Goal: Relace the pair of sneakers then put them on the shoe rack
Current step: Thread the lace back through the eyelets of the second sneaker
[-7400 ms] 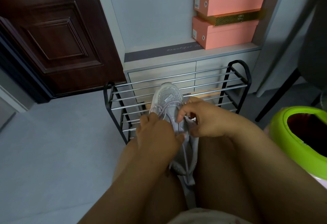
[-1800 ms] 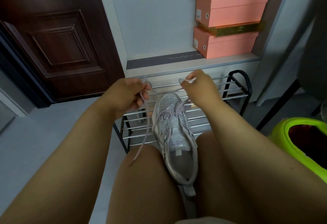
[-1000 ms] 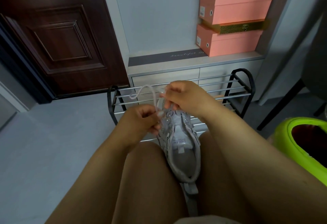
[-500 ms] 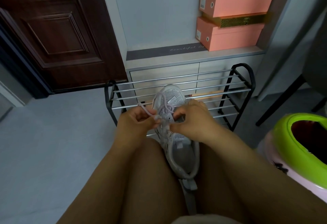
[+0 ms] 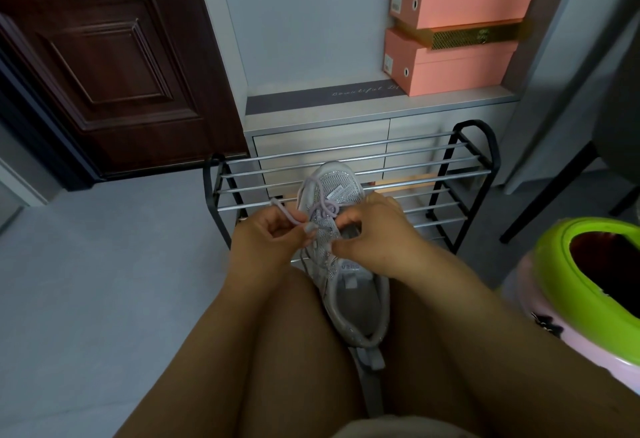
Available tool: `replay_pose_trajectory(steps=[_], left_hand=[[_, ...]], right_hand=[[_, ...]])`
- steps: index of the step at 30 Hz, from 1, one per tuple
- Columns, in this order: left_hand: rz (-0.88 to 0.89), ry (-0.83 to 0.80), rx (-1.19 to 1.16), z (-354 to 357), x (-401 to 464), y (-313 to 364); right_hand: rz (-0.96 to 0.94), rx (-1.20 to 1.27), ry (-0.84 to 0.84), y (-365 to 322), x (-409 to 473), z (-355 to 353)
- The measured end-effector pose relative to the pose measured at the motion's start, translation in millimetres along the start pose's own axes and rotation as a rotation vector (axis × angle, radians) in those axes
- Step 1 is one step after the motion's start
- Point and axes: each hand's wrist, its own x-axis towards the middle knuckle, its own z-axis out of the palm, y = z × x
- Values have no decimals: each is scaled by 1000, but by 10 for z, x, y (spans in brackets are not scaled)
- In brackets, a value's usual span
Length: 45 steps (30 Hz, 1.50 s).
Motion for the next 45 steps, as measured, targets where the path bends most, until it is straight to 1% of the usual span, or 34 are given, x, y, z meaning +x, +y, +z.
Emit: replay_pose_trajectory(steps=[6,13,15,21,23,25,28,32,35,41,43,45], left_hand=[[61,-6,56,0,-33,23],[155,-9,245,79,-93,18],[175,14,305,91,-108,-1],[136,90,370,53,-59,-29],[97,116,365,35,-32,-49],[57,101,318,40,-10,-58],[6,48,220,72,10,-30],[-5,17,206,114,52,-30],[-20,-15,191,157,77,-27],[-52,-77,194,188,111,-38],[-76,-73,174,186,116,-34],[-111,-82,133,178,93,6]], right_hand=[[-11,-13,10,-3,13,18],[-2,-80,10,14,44,49],[-4,-87,2,14,43,51],[-45,31,29,36,65,52],[-49,119,19,42,75,18],[-70,159,2,66,99,-11],[-78,161,-70,95,102,-64],[-50,147,-118,103,90,-136],[-51,98,-125,78,95,-152],[-31,-152,-102,38,190,-23],[-26,-179,-60,47,209,3],[-38,-149,-45,73,218,-18]])
